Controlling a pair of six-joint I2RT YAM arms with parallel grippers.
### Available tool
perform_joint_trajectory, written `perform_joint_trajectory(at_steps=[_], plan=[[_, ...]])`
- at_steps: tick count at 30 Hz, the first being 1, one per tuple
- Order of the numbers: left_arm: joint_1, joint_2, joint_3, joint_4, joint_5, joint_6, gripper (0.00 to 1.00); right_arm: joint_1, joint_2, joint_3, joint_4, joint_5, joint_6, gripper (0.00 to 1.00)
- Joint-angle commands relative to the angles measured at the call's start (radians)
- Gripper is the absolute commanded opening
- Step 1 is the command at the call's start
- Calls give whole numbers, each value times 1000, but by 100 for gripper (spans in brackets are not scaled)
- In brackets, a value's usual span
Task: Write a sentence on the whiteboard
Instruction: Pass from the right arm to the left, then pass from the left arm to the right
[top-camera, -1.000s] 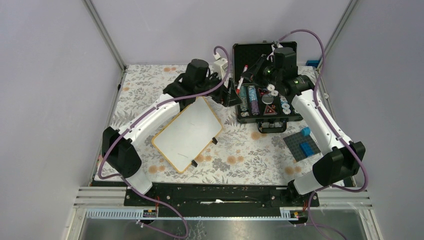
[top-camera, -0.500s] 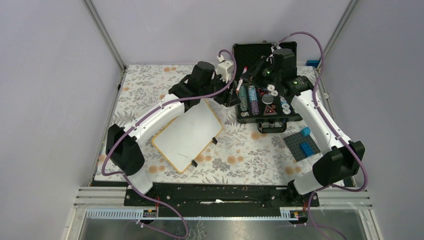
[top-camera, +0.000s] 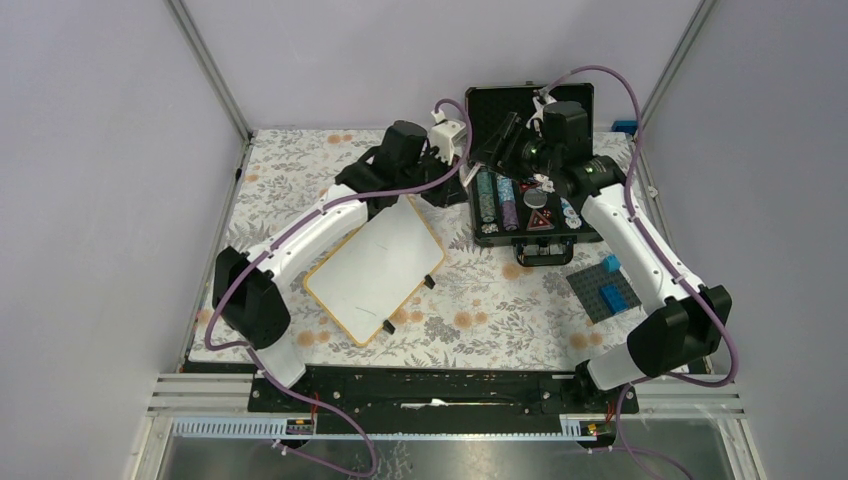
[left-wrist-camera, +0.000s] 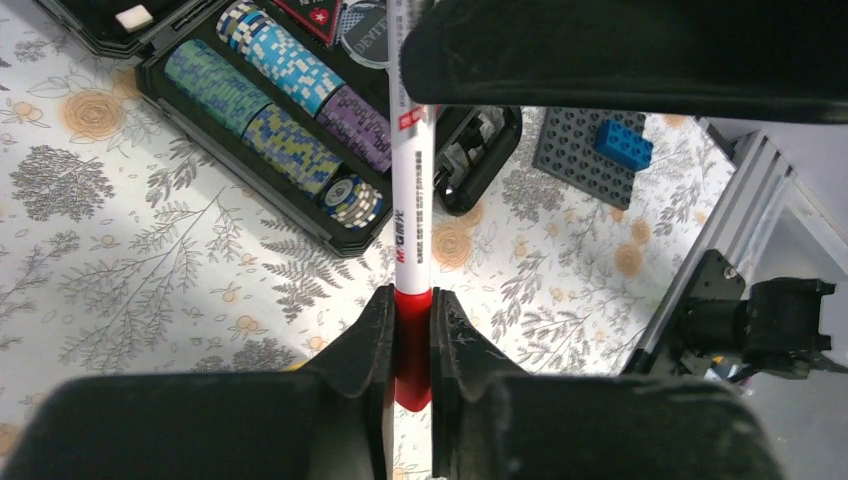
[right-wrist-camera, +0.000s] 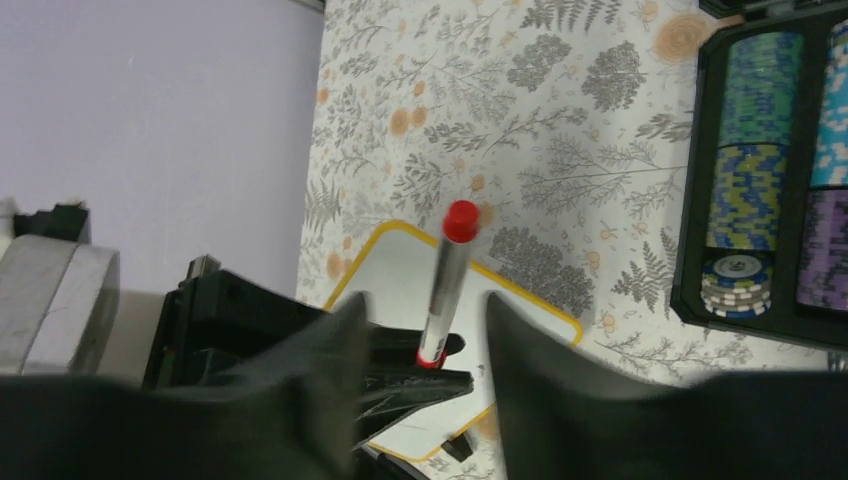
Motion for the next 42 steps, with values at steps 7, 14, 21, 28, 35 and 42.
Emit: perform_joint_trajectory(at_steps=[7,14,21,28,35,42], plan=[[38,-121,-10,-171,184,403,0,-92,-79,-105,116,-435,-153,91],[48,-179,28,-413,209,717,0,-104,-89,-185,183,-780,-216,95],[28,-156,73,-569,216,859,0,-72,-101,-251,393,-916,-92,78],[-12,-139,88,-532,197,813,0,-34,-87,-236,263,-893,-185,70],[-25,-132,89,-502,190,808,0,14,-59,-196,134,-858,-298,55],[-26,-130,82,-501,172,820,0,29,-40,-173,31,-851,-381,49]])
